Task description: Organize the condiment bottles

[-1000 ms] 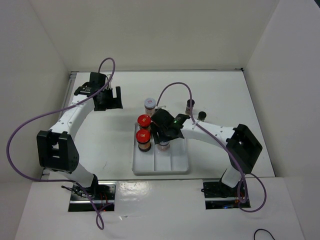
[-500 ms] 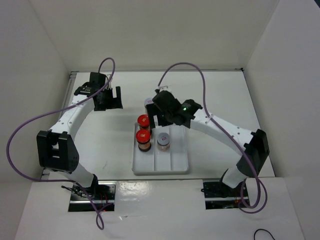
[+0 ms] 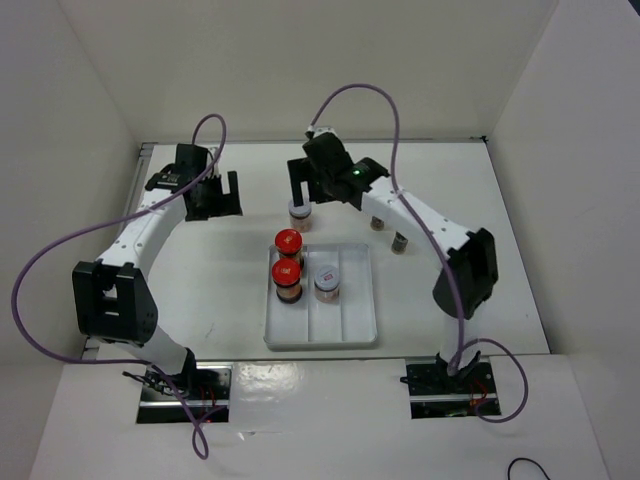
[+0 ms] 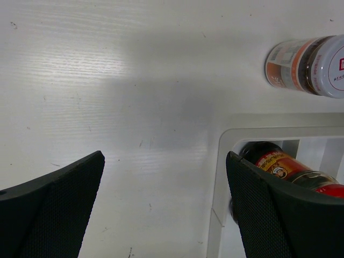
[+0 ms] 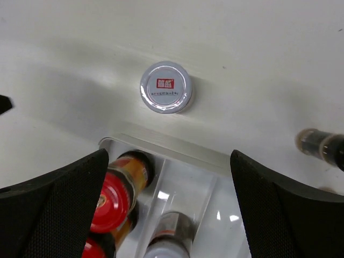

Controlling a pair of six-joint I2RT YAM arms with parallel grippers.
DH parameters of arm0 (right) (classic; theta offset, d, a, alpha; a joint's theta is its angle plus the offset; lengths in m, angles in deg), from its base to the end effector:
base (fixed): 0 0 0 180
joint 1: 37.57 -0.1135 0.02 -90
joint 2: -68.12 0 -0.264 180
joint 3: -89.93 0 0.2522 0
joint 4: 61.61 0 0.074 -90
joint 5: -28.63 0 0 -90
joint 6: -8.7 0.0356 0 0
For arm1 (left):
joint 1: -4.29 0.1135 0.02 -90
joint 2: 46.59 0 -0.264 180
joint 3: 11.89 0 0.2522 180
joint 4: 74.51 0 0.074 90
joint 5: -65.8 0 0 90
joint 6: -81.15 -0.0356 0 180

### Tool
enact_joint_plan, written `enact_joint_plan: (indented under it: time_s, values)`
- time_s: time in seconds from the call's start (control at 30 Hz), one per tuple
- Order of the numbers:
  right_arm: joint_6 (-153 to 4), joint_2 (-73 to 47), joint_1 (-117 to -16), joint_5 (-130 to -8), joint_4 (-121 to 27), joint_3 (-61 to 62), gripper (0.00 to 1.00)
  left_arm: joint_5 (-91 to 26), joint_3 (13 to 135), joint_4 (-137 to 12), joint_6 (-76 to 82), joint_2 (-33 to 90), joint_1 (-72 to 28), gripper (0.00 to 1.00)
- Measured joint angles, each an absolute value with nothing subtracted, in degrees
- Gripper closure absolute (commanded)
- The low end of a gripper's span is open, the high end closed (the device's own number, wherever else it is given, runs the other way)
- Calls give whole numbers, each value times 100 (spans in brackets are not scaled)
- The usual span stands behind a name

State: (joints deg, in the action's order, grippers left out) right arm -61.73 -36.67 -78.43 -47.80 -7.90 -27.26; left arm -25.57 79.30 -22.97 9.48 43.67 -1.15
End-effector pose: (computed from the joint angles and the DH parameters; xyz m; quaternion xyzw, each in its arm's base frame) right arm 0.3196 0.2654 0.3512 -0.1193 0.8981 0.1130 0.4079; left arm 0.3413 -0.0334 0.2969 -0.1017 0.9359 -0.0804 0.3274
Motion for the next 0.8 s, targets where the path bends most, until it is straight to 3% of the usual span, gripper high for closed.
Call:
enact_joint_plan:
  time_s: [0.33,0.8]
  values:
    - [-6461,-5306,-7817,-5172,-902,-3435,2,-2561,7928,-2336,950,4367,6,0]
    - [-6533,-6111,-7817,-5255,-1053,-3955,2,-2564,7930,-2349,935,4684,63,0]
